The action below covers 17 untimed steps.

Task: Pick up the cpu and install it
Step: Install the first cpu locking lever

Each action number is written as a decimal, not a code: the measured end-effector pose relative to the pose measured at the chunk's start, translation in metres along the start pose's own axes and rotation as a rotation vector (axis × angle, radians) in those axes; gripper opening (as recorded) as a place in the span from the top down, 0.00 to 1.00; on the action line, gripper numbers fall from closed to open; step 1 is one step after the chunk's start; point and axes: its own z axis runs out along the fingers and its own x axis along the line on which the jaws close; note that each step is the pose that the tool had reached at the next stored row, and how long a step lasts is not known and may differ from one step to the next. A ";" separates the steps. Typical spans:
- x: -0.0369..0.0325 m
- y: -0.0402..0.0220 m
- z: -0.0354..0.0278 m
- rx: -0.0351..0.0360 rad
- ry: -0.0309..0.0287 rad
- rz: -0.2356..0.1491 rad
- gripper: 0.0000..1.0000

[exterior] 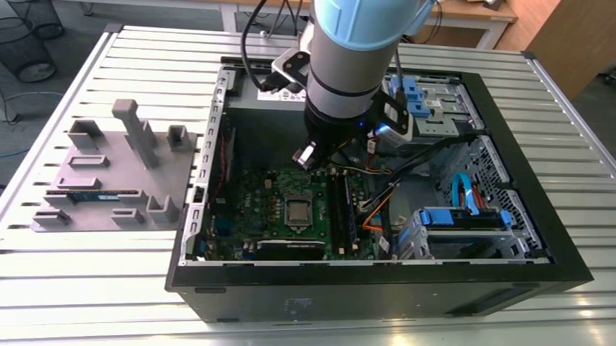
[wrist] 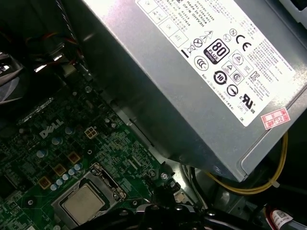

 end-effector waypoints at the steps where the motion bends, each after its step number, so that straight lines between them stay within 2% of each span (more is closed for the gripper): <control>1: 0.0001 -0.0001 0.0000 0.0012 0.0015 -0.001 0.89; 5: 0.0012 -0.0011 -0.0003 0.0096 0.0137 -0.010 0.89; 8: 0.0024 -0.0021 -0.0007 0.0136 0.0205 -0.017 0.89; 17: 0.0090 -0.0072 -0.0026 0.0204 0.0328 -0.032 0.89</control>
